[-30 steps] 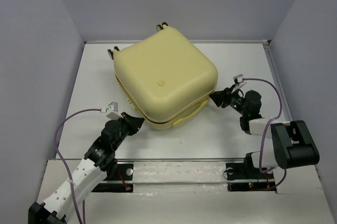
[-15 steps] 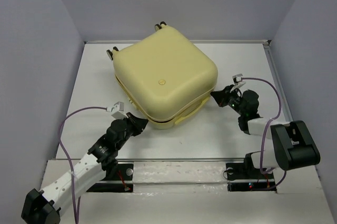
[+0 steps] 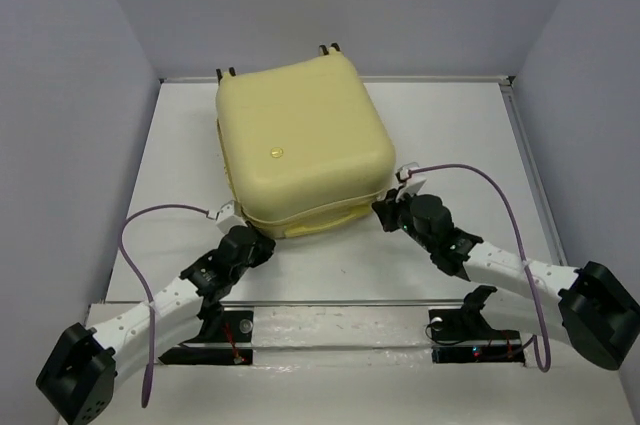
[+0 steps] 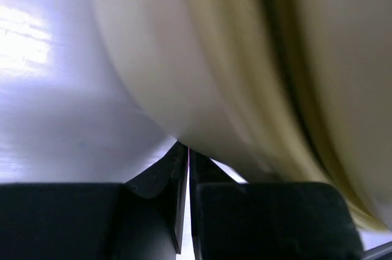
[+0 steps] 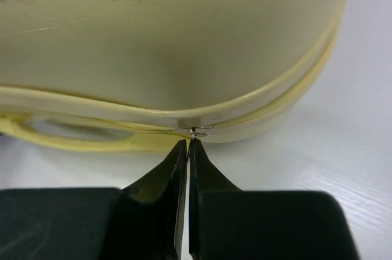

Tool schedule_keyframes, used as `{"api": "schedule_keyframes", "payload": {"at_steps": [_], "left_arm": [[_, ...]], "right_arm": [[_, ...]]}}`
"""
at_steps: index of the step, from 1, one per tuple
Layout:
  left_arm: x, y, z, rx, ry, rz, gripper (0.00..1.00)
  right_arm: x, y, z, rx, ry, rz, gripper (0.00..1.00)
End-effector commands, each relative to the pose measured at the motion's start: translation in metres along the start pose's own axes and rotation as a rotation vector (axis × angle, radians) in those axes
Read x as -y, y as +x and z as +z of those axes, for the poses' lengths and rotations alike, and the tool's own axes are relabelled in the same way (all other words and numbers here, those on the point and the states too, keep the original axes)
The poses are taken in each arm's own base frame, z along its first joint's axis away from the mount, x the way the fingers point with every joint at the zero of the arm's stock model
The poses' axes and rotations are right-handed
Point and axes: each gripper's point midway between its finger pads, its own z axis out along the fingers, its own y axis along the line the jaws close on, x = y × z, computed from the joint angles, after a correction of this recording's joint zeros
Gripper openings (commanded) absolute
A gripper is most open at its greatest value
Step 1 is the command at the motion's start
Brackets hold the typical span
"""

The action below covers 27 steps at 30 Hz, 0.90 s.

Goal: Pack the luggage

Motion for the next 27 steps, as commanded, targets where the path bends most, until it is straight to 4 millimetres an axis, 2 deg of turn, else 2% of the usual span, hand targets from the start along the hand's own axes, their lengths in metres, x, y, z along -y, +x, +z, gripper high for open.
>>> {"api": "schedule_keyframes", "payload": {"at_steps": [1, 4, 7, 9, 10, 13, 14, 16, 17, 22, 27], "left_arm": [[0.122, -0.072, -0.026, 0.214, 0.421, -0.094, 0.17], [0.123, -0.078, -0.024, 0.235, 0.409, -0.085, 0.17], [0.126, -0.079, -0.023, 0.234, 0.414, -0.075, 0.17], [0.127, -0.075, -0.025, 0.223, 0.427, -0.068, 0.2], [0.127, -0.074, -0.026, 0.219, 0.432, -0.067, 0.22], [0.117, -0.063, -0.027, 0.195, 0.442, -0.086, 0.39], [0.115, -0.06, -0.028, 0.191, 0.446, -0.095, 0.51], [0.109, -0.054, -0.029, 0.179, 0.459, -0.115, 0.61], [0.107, -0.05, -0.031, 0.172, 0.471, -0.122, 0.66], [0.116, -0.042, -0.041, 0.129, 0.555, -0.144, 0.67], [0.144, -0.027, -0.06, 0.056, 0.669, -0.136, 0.67]], "right_arm": [[-0.092, 0.076, -0.035, -0.358, -0.304, -0.019, 0.07], [-0.088, 0.084, -0.036, -0.383, -0.256, -0.021, 0.07], [-0.062, 0.071, -0.033, -0.305, -0.114, -0.023, 0.07], [-0.061, 0.055, -0.033, -0.269, -0.105, -0.017, 0.07], [-0.058, 0.053, -0.034, -0.271, -0.089, -0.028, 0.07], [-0.051, 0.041, -0.033, -0.251, -0.072, -0.027, 0.07], [-0.052, 0.039, -0.033, -0.248, -0.075, -0.029, 0.07], [-0.051, 0.034, -0.033, -0.232, -0.075, -0.023, 0.07], [-0.049, 0.039, -0.036, -0.256, -0.071, -0.028, 0.07], [-0.054, 0.042, -0.038, -0.274, -0.099, -0.017, 0.07], [-0.053, 0.04, -0.037, -0.269, -0.087, -0.016, 0.07]]}}
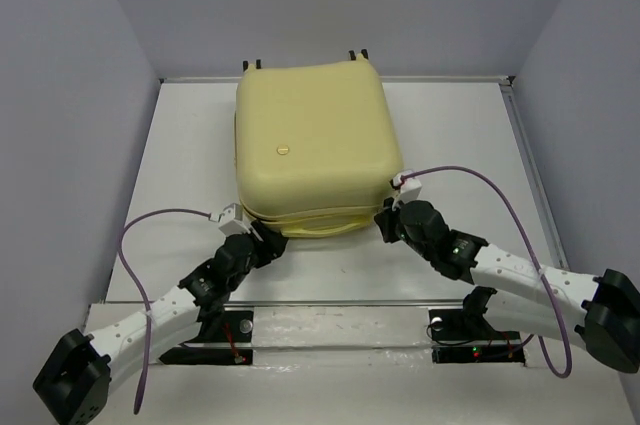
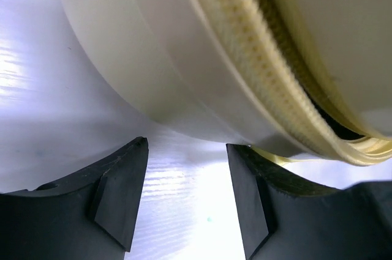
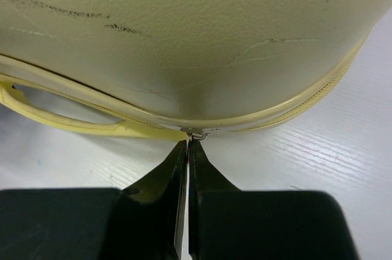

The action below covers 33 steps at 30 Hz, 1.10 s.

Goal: Pack the luggage

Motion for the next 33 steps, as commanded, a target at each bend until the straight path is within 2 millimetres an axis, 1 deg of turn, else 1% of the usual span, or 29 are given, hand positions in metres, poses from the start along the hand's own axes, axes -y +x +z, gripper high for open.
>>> {"api": "schedule_keyframes", "payload": {"at_steps": [1, 3, 6, 7, 9, 10, 11, 12, 13, 14, 15, 17, 18, 21, 25, 27, 29, 31, 32, 33], "left_arm": [[0.132, -0.016, -0.037, -0.028, 0.498, -0.106, 0.67], [0.14, -0.009, -0.041, -0.039, 0.504, -0.111, 0.67], [0.149, -0.006, -0.045, -0.036, 0.523, -0.129, 0.7], [0.156, -0.006, -0.049, -0.036, 0.543, -0.134, 0.7], [0.161, -0.005, -0.053, -0.026, 0.551, -0.11, 0.69], [0.16, -0.006, -0.052, -0.021, 0.54, -0.106, 0.66], [0.157, -0.006, -0.052, -0.018, 0.526, -0.103, 0.66], [0.147, -0.003, -0.049, -0.021, 0.492, -0.092, 0.6], [0.146, -0.01, -0.052, 0.007, 0.493, -0.106, 0.6], [0.142, -0.012, -0.053, 0.012, 0.479, -0.109, 0.61], [0.138, -0.013, -0.055, 0.02, 0.478, -0.118, 0.68], [0.138, -0.011, -0.059, 0.004, 0.5, -0.141, 0.74], [0.138, -0.008, -0.057, -0.008, 0.493, -0.136, 0.76], [0.136, 0.003, -0.048, -0.051, 0.436, -0.13, 0.76], [0.132, 0.016, -0.038, -0.095, 0.368, -0.157, 0.71], [0.131, 0.023, -0.037, -0.111, 0.347, -0.175, 0.65], [0.127, 0.032, -0.033, -0.117, 0.302, -0.184, 0.65], [0.124, 0.032, -0.03, -0.105, 0.279, -0.201, 0.69], [0.123, 0.028, -0.028, -0.078, 0.269, -0.214, 0.76], [0.126, 0.027, -0.029, -0.077, 0.28, -0.224, 0.79]], "right_arm": [[-0.032, 0.02, -0.009, -0.118, -0.153, -0.008, 0.07], [-0.032, 0.018, -0.009, -0.112, -0.151, -0.009, 0.07], [-0.029, 0.017, -0.009, -0.107, -0.14, -0.011, 0.07], [-0.029, 0.018, -0.008, -0.11, -0.14, -0.013, 0.07], [-0.027, 0.016, -0.007, -0.107, -0.135, -0.014, 0.07], [-0.027, 0.016, -0.007, -0.106, -0.135, -0.016, 0.07], [-0.027, 0.017, -0.007, -0.108, -0.136, -0.016, 0.07], [-0.025, 0.014, -0.006, -0.103, -0.128, -0.013, 0.07], [-0.022, 0.013, -0.005, -0.099, -0.121, -0.009, 0.07], [-0.023, 0.01, -0.005, -0.092, -0.125, -0.015, 0.07], [-0.02, 0.007, -0.004, -0.084, -0.116, -0.011, 0.07], [-0.02, 0.001, -0.003, -0.072, -0.121, -0.012, 0.07], [-0.02, -0.005, -0.003, -0.062, -0.122, -0.009, 0.07], [-0.025, -0.013, -0.004, -0.046, -0.142, -0.015, 0.07], [-0.026, -0.011, -0.005, -0.052, -0.15, -0.01, 0.07], [-0.025, -0.011, -0.006, -0.05, -0.149, -0.006, 0.07], [-0.025, -0.011, -0.007, -0.048, -0.151, -0.004, 0.07], [-0.026, -0.011, -0.007, -0.048, -0.154, -0.002, 0.07], [-0.028, -0.01, -0.008, -0.05, -0.163, -0.001, 0.07], [-0.028, -0.009, -0.008, -0.053, -0.167, 0.002, 0.07]]}}
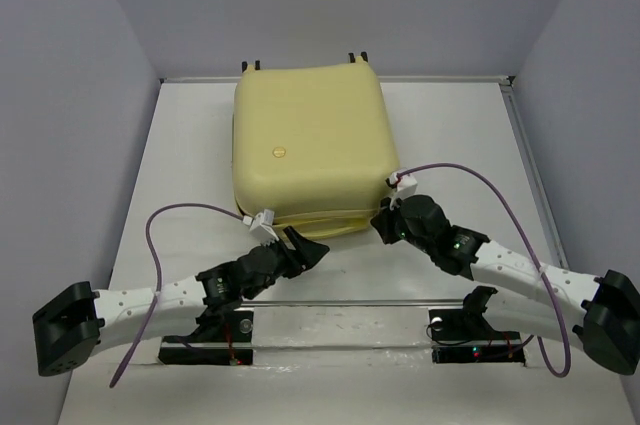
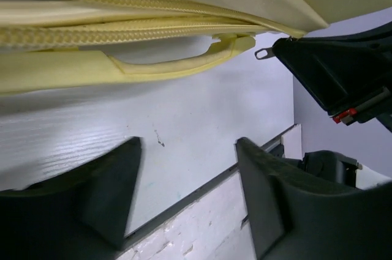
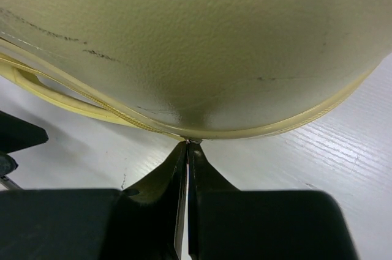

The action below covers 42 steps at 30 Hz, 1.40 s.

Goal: Pack the luggage

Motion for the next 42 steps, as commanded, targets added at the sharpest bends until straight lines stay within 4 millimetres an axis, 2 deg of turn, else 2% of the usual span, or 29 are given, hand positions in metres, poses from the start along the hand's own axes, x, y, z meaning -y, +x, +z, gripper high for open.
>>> {"api": "schedule_keyframes", "payload": {"at_steps": [1, 3, 5, 10, 11, 12, 15, 24, 29, 30, 32, 33, 34, 40, 42], "left_arm": [[0.023, -0.032, 0.005, 0.163, 0.03, -0.107, 0.81], [0.026, -0.043, 0.006, 0.22, 0.04, -0.127, 0.84], [0.026, -0.049, 0.008, 0.253, 0.027, -0.131, 0.86], [0.03, -0.051, 0.024, 0.283, -0.013, -0.105, 0.83], [0.031, -0.051, 0.026, 0.285, -0.016, -0.105, 0.8], [0.031, -0.05, 0.029, 0.286, -0.019, -0.107, 0.7], [0.03, -0.054, 0.036, 0.321, -0.039, -0.124, 0.61], [0.036, -0.058, 0.056, 0.379, -0.065, -0.106, 0.43], [0.028, -0.057, 0.07, 0.409, -0.105, -0.092, 0.33], [0.029, -0.058, 0.071, 0.415, -0.101, -0.09, 0.24], [0.031, -0.058, 0.075, 0.423, -0.105, -0.077, 0.15], [0.033, -0.06, 0.078, 0.432, -0.11, -0.07, 0.08], [0.033, -0.06, 0.079, 0.434, -0.112, -0.068, 0.06], [0.039, -0.061, 0.081, 0.411, -0.086, -0.057, 0.06], [0.028, -0.059, 0.074, 0.401, -0.09, -0.087, 0.15]], "right_arm": [[-0.022, -0.01, -0.006, 0.014, -0.102, 0.015, 0.07], [-0.02, -0.001, -0.007, -0.006, -0.107, 0.022, 0.07], [-0.025, -0.005, -0.007, 0.02, -0.13, 0.036, 0.07], [-0.025, 0.002, -0.011, 0.014, -0.149, 0.048, 0.07], [-0.026, 0.001, -0.012, 0.019, -0.153, 0.052, 0.07], [-0.027, 0.0, -0.015, 0.027, -0.163, 0.054, 0.07], [-0.031, -0.001, -0.019, 0.034, -0.186, 0.059, 0.07], [-0.046, 0.005, -0.022, 0.027, -0.282, 0.094, 0.07], [-0.058, 0.006, -0.023, 0.034, -0.34, 0.136, 0.07], [-0.059, 0.007, -0.024, 0.032, -0.34, 0.136, 0.07], [-0.057, 0.011, -0.023, 0.027, -0.33, 0.147, 0.07], [-0.06, 0.014, -0.023, 0.021, -0.341, 0.147, 0.07], [-0.059, 0.015, -0.024, 0.021, -0.34, 0.148, 0.07], [-0.049, 0.013, -0.027, 0.036, -0.293, 0.135, 0.07], [-0.046, 0.009, -0.026, 0.046, -0.272, 0.123, 0.07]]}}
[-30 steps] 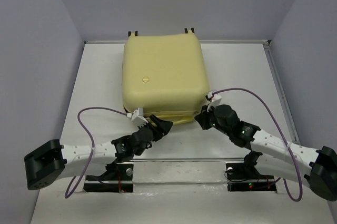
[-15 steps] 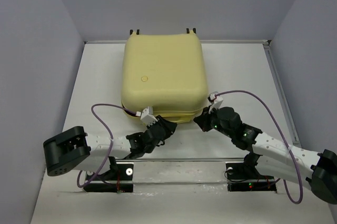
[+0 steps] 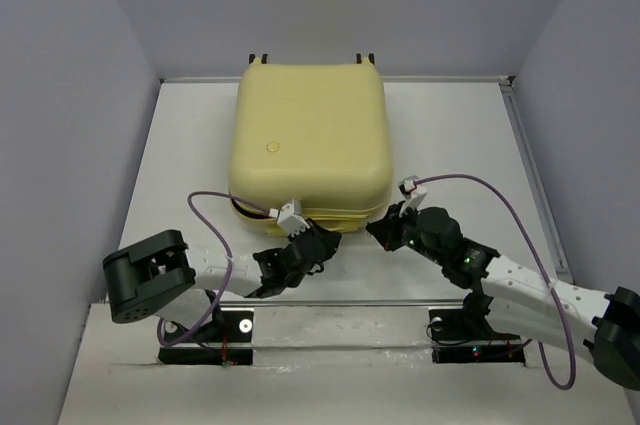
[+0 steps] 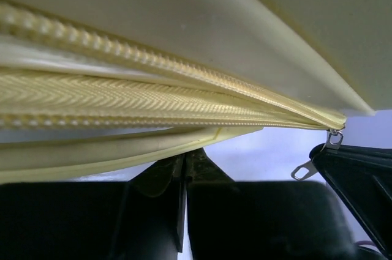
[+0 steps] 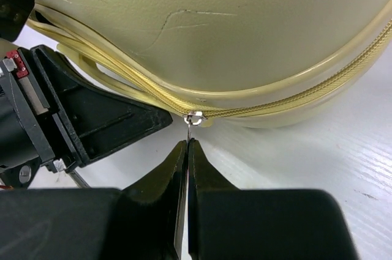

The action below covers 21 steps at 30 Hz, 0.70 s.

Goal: Pack the luggage

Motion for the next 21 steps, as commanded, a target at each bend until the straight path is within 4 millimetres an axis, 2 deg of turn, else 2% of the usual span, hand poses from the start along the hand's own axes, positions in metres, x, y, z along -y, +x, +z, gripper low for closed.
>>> {"api": "schedule_keyframes", "payload": {"at_steps": [1, 2, 3, 5, 6, 7, 12, 17, 21], "left_arm": [[0.009, -0.058, -0.004, 0.213, 0.047, -0.139, 0.22], [0.001, -0.059, -0.008, 0.212, 0.042, -0.184, 0.32], [-0.017, -0.061, -0.016, 0.221, 0.024, -0.199, 0.48], [-0.031, -0.066, -0.024, 0.237, 0.01, -0.259, 0.61], [-0.041, -0.07, -0.029, 0.256, 0.003, -0.27, 0.65], [-0.044, -0.072, -0.032, 0.264, 0.003, -0.282, 0.67], [-0.051, -0.083, -0.04, 0.305, 0.008, -0.328, 0.69], [-0.051, -0.095, -0.041, 0.36, 0.011, -0.368, 0.72], [-0.034, -0.098, -0.036, 0.37, 0.046, -0.369, 0.55]], "right_arm": [[-0.021, 0.01, -0.009, -0.054, -0.084, -0.018, 0.07], [-0.02, 0.011, -0.008, -0.057, -0.079, -0.021, 0.07], [-0.021, 0.008, -0.007, -0.053, -0.079, -0.021, 0.07], [-0.021, 0.007, -0.005, -0.056, -0.073, -0.029, 0.07], [-0.022, 0.004, -0.005, -0.052, -0.075, -0.032, 0.07], [-0.023, 0.003, -0.004, -0.049, -0.077, -0.033, 0.07], [-0.026, -0.003, -0.007, -0.033, -0.089, -0.043, 0.07], [-0.026, 0.004, -0.007, -0.05, -0.101, -0.042, 0.07], [-0.029, 0.004, -0.008, -0.052, -0.117, -0.042, 0.07]]}}
